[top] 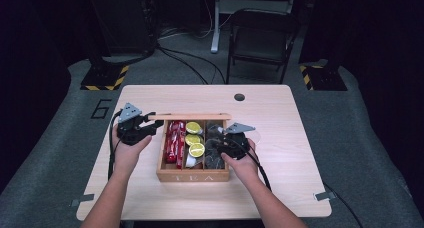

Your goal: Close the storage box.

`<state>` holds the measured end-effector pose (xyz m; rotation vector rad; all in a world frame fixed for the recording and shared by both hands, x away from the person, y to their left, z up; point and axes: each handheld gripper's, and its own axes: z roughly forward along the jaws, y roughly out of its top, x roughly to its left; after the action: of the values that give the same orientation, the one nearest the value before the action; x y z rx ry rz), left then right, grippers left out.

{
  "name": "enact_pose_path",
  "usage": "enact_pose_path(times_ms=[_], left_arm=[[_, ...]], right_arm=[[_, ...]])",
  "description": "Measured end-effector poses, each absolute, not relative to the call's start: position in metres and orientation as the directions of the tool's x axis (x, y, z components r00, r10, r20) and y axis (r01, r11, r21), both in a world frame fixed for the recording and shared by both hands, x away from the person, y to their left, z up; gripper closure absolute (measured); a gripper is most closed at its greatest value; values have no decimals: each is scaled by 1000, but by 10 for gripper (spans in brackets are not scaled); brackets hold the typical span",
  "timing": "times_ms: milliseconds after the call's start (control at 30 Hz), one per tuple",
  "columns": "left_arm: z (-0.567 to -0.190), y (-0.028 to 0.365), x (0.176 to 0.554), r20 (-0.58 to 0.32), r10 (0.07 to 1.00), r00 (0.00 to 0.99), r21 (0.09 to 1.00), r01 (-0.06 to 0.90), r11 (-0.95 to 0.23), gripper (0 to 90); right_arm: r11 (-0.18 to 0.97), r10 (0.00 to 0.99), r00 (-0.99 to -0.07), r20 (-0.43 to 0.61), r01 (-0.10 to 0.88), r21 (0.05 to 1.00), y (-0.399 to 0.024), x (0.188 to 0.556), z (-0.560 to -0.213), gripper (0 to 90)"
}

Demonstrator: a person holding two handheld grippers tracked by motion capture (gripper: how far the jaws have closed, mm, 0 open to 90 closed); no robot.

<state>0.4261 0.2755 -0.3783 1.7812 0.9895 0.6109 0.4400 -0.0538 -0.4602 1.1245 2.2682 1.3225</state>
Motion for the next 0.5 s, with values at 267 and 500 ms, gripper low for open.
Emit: enact_pose_path(times_ms=[267,500], left_arm=[[-378,275,426,-27,841,541,915,352,-197,568],[-378,275,426,-27,842,539,915,353,-196,568]], right_arm=[[271,724,-675,141,467,842,-52,440,-464,622],[283,727,-676,122,456,844,-52,438,-463,754]])
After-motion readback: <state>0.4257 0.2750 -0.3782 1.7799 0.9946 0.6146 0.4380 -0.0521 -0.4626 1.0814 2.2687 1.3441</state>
